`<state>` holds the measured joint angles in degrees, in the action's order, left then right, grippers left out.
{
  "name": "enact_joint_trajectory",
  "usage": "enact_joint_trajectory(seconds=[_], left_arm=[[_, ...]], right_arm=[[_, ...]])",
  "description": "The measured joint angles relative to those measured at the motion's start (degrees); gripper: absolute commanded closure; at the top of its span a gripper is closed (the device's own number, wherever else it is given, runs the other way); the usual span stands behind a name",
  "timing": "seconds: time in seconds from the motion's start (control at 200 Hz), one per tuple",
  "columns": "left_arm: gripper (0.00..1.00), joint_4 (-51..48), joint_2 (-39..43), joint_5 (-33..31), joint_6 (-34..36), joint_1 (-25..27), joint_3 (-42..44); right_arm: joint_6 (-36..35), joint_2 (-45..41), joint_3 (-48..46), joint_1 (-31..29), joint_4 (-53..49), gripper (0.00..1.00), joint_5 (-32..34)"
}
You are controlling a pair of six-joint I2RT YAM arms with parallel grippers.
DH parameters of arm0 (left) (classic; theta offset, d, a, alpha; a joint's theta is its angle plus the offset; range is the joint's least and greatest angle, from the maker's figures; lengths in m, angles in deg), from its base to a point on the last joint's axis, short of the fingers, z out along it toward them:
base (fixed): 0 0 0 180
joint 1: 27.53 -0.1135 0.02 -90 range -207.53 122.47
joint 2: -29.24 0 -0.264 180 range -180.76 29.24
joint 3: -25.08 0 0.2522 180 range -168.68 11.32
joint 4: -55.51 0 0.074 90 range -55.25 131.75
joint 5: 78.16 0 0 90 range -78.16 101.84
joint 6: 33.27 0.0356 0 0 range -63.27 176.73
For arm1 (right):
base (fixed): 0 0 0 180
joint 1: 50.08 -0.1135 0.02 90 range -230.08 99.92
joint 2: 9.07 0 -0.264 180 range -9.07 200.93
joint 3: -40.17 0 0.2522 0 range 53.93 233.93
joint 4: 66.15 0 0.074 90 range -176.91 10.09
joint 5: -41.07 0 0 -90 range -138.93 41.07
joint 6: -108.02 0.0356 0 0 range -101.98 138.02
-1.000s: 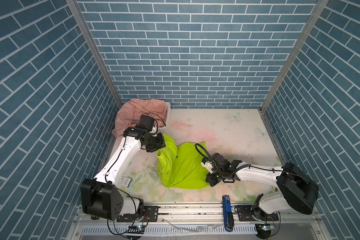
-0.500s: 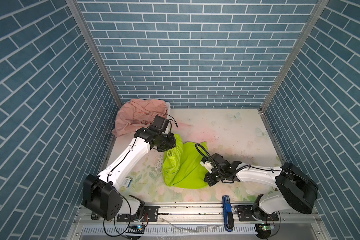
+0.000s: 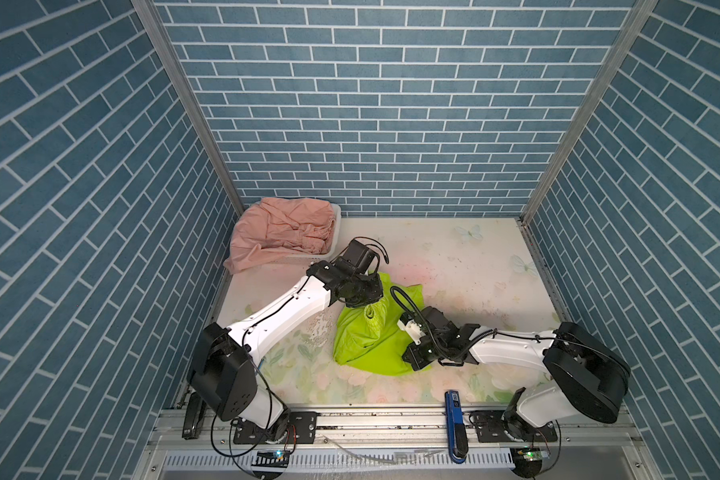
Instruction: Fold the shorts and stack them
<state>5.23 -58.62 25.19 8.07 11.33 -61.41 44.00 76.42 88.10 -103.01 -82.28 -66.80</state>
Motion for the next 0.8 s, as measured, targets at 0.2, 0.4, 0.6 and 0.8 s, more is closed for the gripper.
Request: enact_joint_trajectory(seconds=[0.2, 0.4, 0.6, 0.8], left_arm=[[0.7, 2.45, -3.17, -0.74, -0.59, 2.64, 0.13], [0.02, 3.87, -5.86, -0.66, 0.44, 6.01, -0.57], [0.0, 2.86, -7.3, -0.52, 3.45, 7.39, -4.11], [0.0, -2.58, -3.67, -3.72, 10.69, 5.57, -12.07]], right_arm=[[1.81, -1.4, 0.15, -0.11, -2.12, 0.81, 1.38], [5.57, -11.3, 0.07, 2.75, -14.67, 0.7, 7.72], [7.74, -25.16, 0.17, 7.69, -23.41, 0.64, 12.15], [4.24, -28.76, 5.53, 7.19, -29.62, 0.55, 12.11]])
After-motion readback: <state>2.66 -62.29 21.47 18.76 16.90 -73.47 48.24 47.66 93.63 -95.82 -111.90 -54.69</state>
